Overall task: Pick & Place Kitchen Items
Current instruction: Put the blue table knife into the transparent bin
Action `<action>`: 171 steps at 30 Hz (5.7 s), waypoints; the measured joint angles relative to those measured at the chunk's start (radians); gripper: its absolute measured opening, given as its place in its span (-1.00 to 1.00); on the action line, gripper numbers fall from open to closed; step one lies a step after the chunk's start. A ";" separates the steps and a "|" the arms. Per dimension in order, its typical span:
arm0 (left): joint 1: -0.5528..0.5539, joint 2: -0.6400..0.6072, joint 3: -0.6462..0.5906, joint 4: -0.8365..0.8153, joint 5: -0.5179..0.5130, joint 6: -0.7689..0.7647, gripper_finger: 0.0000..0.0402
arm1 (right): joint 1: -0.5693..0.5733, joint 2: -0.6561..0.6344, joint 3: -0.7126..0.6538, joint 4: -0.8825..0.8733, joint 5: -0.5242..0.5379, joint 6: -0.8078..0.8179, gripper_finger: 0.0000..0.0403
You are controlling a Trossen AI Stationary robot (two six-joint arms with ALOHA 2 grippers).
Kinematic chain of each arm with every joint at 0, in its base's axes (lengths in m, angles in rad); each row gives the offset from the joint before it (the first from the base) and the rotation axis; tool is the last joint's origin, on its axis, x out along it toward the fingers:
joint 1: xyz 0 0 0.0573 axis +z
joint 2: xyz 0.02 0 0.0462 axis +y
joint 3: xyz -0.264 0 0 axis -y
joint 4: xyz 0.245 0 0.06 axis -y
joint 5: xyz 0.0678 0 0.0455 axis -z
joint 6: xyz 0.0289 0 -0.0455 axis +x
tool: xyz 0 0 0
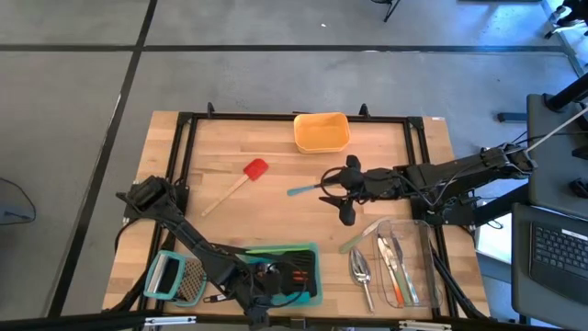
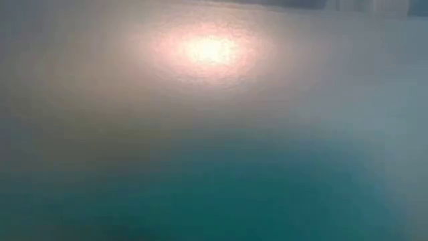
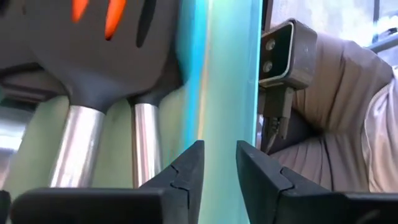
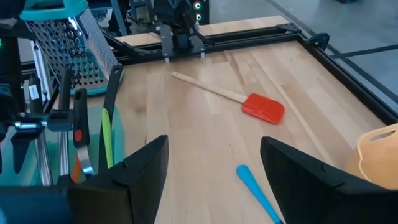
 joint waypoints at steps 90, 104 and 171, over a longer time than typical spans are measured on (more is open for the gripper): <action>0.822 -0.142 -0.488 0.721 0.011 0.998 -0.38 | -0.147 0.140 -0.001 -0.243 -0.078 -0.023 0.27; 0.804 -0.093 -0.488 0.720 0.037 0.944 -0.38 | -0.291 0.442 -0.001 -0.242 -0.085 -0.217 0.27; 0.791 -0.095 -0.488 0.704 0.003 0.952 -0.38 | -0.431 0.588 0.007 -0.165 -0.414 0.008 -0.61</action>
